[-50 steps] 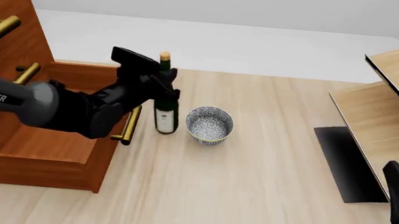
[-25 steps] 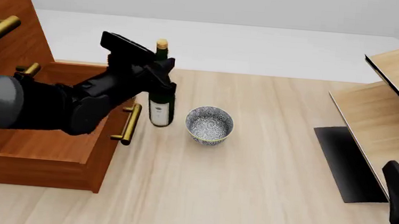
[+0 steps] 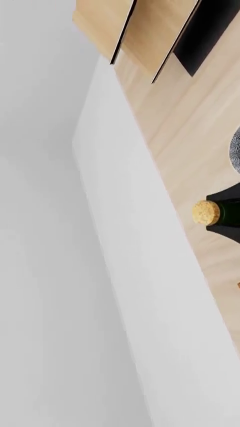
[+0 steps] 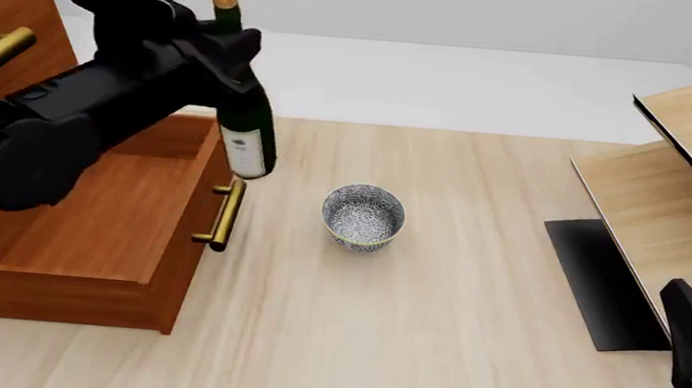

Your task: Put the wine bottle in the bottom drawer of the cabinet.

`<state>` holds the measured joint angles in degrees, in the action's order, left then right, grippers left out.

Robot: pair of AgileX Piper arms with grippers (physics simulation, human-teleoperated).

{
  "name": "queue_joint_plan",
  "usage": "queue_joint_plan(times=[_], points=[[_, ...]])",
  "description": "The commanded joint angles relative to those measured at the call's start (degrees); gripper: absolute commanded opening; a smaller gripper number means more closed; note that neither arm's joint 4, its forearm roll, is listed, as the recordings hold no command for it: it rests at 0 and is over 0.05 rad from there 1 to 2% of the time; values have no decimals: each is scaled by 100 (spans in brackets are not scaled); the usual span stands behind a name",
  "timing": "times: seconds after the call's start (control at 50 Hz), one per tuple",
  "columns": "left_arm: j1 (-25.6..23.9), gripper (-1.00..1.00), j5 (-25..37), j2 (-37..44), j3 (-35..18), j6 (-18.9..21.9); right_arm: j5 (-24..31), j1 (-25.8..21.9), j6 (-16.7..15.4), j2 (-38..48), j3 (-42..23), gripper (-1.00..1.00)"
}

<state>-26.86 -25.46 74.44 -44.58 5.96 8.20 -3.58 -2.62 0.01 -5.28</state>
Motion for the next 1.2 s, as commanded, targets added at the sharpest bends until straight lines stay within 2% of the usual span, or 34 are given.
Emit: queue_joint_plan(times=[0.02, 0.12, 0.2, 0.26, 0.4, 0.42, 0.48, 0.54, 0.64, 0.8, 0.84, 0.9, 1.0, 1.04, 1.12, 1.16, 1.2], points=[[75, -100, 535, -886, -34, 191, -21, -4, 21, 0, -1, 100], [301, -100, 921, -1185, -223, 121, -35, -14, 22, 0, 4, 100], [694, -100, 1396, -1168, -584, -61, -52, -38, 27, 0, 14, 100], [694, -100, 1677, -1350, -688, -170, -51, -48, 27, 0, 11, 100], [713, -100, 2193, -1634, -856, 97, -52, -56, 26, 0, -6, 100], [755, -100, 2265, -1725, -906, -8, -64, -60, 21, 0, 7, 100], [847, -100, 2389, -1759, -913, 276, -92, -68, 19, 0, 40, 100], [837, -100, 2616, -1831, -971, 111, -121, -93, 23, 0, 67, 100], [993, -100, 2842, -1984, -996, 270, -164, -111, 40, 0, 95, 100], [1136, -100, 3212, -2155, -1051, 278, -258, -146, 54, 1, 173, 100], [1179, -100, 3381, -2166, -1137, 378, -268, -153, 74, 0, 173, 100], [1330, -100, 3689, -2130, -1391, 31, -280, -177, 94, 0, 181, 100], [1524, -100, 4055, -2034, -1567, 238, -324, -198, 116, 1, 186, 100], [1593, -100, 4241, -2018, -1700, 56, -345, -207, 142, 1, 190, 100], [1605, -100, 4522, -2007, -1850, 301, -414, -208, 153, 0, 253, 100], [1624, -100, 4780, -1874, -2004, 173, -448, -196, 166, 0, 282, 100], [1695, -100, 4819, -1877, -2057, 226, -481, -195, 196, 0, 304, 100]])
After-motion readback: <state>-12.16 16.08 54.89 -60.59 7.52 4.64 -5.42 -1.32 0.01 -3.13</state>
